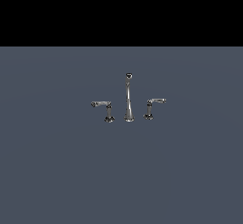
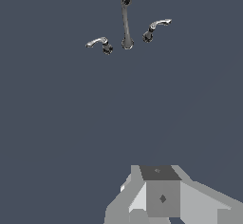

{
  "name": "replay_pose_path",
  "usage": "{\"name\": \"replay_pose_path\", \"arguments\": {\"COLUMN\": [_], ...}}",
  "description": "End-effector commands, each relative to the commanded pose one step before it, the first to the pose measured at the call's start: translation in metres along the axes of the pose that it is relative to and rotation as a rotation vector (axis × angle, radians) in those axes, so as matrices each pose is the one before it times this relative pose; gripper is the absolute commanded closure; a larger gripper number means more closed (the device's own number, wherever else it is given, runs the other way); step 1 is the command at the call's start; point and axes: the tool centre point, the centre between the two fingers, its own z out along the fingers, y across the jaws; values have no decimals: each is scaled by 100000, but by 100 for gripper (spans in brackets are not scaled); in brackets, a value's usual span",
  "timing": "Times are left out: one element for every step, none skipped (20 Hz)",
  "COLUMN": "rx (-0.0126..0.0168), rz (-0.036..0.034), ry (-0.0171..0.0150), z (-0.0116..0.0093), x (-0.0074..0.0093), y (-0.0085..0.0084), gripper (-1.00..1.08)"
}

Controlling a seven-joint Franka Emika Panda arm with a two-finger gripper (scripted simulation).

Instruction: Turn on the faucet by rotating a designated handle.

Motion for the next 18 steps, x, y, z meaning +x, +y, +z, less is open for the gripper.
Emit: {"name": "replay_pose_path", "arguments": {"rx": [162,64,67,69,72,74,76,74,73,72,70,69,68,66,65,63,62,60], "rz": [4951,2165,2245,2321,2395,2467,2503,2459,2415,2375,2343,2314,2289,2269,2251,2237,2226,2217], "ry": [116,65,68,70,72,74,75,74,73,72,71,70,70,69,69,69,70,70], "z": [1350,582,604,624,644,664,674,662,650,639,630,622,616,610,605,601,597,594], "x": [1332,593,616,639,661,682,694,683,672,662,654,647,641,636,632,629,627,625], "y": [-485,-219,-227,-235,-243,-250,-254,-250,-245,-242,-238,-236,-233,-230,-229,-227,-225,-224], "gripper": [108,108,108,108,108,108,108,108,108,108,108,108,108,108,108,108,108,108]}}
